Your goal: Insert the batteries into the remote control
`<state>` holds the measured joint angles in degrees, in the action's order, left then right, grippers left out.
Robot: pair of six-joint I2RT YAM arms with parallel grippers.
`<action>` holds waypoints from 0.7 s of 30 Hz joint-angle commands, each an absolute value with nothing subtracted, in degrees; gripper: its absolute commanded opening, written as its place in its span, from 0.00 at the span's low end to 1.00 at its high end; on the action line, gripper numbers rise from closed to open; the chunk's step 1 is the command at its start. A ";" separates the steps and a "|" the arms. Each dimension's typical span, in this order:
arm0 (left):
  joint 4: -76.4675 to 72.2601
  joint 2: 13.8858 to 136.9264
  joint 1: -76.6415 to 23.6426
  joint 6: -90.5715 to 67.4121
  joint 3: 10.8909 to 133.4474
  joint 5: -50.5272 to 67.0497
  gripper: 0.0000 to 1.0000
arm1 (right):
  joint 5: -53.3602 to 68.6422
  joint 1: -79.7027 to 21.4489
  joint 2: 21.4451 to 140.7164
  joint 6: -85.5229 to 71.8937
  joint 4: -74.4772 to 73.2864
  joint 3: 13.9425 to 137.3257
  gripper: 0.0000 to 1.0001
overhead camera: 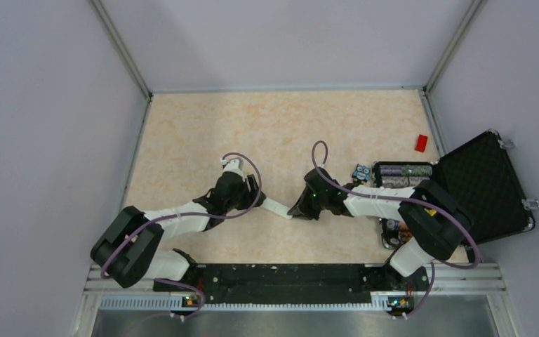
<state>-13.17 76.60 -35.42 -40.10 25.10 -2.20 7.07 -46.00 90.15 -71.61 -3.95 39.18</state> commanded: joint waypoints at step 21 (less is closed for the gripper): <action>-20.34 81.88 -39.85 -41.31 22.47 1.69 0.58 | -3.37 -51.16 103.72 -77.72 -8.23 40.75 0.24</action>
